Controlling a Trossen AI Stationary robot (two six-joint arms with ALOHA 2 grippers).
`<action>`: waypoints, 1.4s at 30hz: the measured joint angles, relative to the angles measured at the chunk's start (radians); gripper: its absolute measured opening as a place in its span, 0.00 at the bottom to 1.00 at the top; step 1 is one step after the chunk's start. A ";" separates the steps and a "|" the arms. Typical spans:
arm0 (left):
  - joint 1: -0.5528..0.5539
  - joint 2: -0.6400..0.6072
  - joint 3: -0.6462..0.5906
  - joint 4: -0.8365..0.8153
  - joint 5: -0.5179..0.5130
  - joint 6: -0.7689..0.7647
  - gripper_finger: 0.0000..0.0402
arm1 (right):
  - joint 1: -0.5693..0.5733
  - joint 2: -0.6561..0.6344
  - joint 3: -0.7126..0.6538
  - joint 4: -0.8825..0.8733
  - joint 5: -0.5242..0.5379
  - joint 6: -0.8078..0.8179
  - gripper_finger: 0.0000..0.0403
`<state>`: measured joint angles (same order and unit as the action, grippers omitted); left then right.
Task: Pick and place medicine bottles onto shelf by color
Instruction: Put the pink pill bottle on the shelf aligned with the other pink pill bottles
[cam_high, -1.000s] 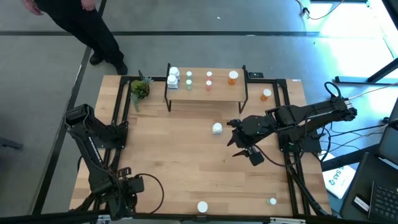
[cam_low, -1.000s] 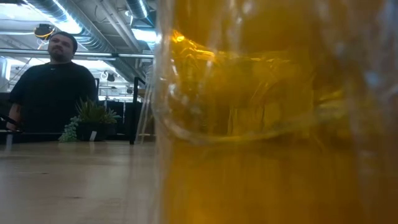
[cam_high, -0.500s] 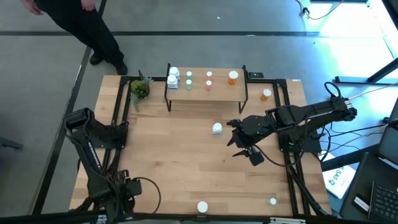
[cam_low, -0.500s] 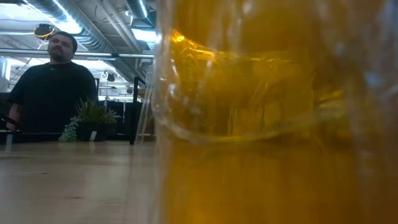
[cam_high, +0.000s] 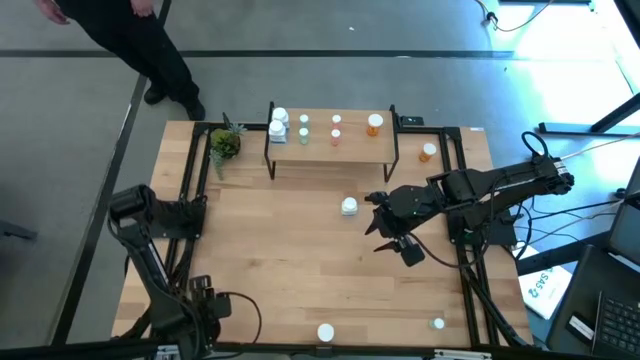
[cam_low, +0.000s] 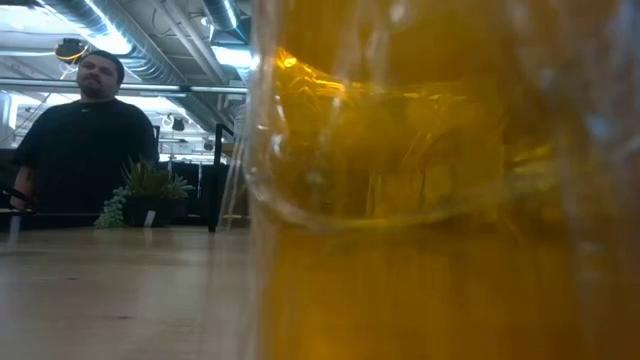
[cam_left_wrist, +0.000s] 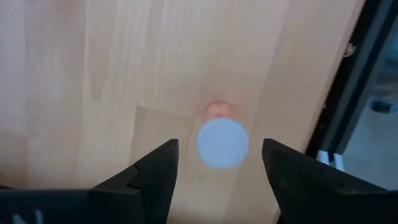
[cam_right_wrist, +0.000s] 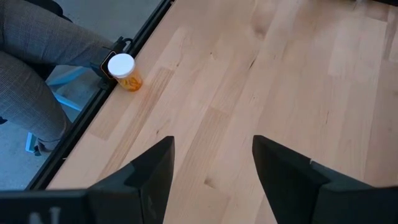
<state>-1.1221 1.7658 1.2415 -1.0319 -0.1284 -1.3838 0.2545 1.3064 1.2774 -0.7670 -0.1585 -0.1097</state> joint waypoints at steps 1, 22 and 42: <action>0.000 0.007 0.000 0.000 0.000 0.004 0.56 | 0.000 0.000 0.000 0.000 0.000 0.000 0.55; 0.010 0.038 0.000 0.006 0.000 0.007 0.38 | 0.000 0.000 0.000 0.000 0.000 0.000 0.55; 0.067 0.027 0.000 0.003 -0.011 0.007 0.22 | 0.000 0.000 0.000 0.000 0.000 0.000 0.55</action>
<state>-1.0550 1.7930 1.2415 -1.0285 -0.1393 -1.3766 0.2546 1.3064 1.2770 -0.7670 -0.1585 -0.1097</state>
